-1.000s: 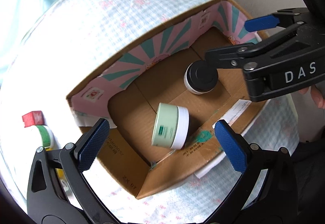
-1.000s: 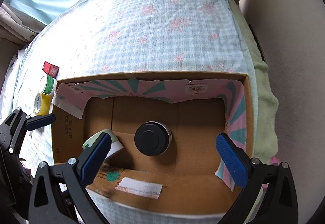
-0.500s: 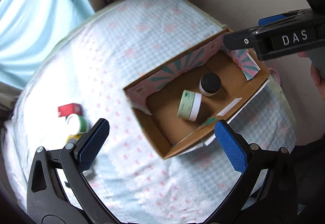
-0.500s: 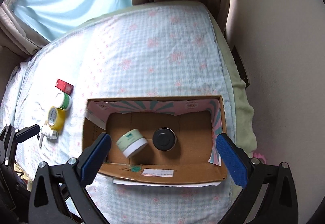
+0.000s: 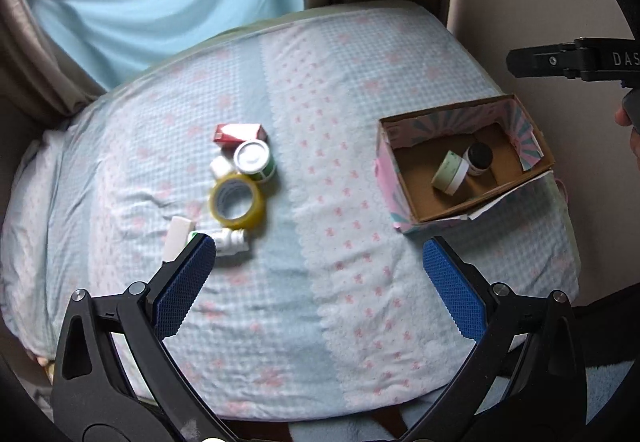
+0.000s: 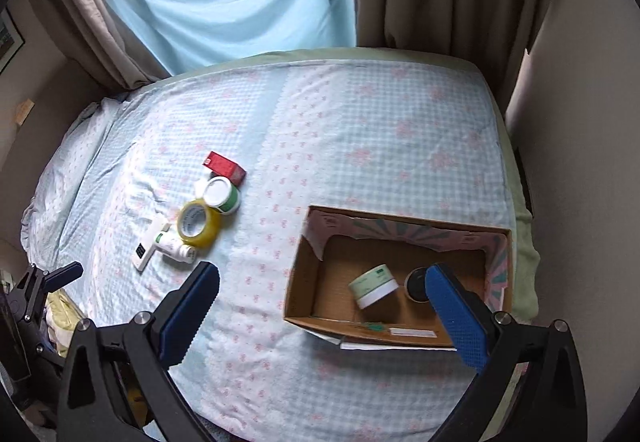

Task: Organize rigid objects
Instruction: 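Withdraw both tools from the box back toward the remaining items, then grasp the white remote with the left tool while the right tool grasps the yellow tape roll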

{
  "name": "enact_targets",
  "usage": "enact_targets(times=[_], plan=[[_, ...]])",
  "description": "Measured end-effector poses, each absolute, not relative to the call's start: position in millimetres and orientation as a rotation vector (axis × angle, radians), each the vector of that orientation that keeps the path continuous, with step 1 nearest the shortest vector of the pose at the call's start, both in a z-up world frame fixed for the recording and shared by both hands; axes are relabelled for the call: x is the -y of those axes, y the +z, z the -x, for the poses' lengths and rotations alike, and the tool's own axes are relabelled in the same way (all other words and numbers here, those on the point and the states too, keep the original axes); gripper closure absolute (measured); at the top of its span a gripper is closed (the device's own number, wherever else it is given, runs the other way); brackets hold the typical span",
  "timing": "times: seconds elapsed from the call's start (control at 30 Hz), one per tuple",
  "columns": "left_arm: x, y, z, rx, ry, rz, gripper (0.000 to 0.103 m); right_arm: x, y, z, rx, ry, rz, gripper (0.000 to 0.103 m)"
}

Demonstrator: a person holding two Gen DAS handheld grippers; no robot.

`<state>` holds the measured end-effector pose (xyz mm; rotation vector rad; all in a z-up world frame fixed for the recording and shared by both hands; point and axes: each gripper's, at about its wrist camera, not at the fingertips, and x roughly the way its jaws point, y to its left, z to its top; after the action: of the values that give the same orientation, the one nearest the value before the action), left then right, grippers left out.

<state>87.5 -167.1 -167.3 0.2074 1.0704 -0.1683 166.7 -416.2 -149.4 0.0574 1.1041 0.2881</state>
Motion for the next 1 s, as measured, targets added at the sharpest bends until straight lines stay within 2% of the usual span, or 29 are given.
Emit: enact_targets(times=[0.23, 0.53, 0.8, 1.0], plan=[[75.3, -154.1, -87.1, -1.028, -0.115, -0.158, 0.000, 336.0, -129.9, -155.3, -1.068, 0.356, -0.022, 0.000], [-36.8, -171.8, -108.1, -1.081, -0.105, -0.141, 0.000, 245.3, -148.4, -175.0, -1.127, 0.360, -0.080, 0.000], [-114.7, -216.7, -144.6, -1.179, -0.154, -0.114, 0.000, 164.4, -191.6, -207.7, -1.258, 0.313, -0.096, 0.000], [-145.0, -281.5, -176.3, -1.251, -0.240, -0.176, 0.000, 124.5, -255.6, -237.0, -1.378, 0.237, -0.124, 0.000]])
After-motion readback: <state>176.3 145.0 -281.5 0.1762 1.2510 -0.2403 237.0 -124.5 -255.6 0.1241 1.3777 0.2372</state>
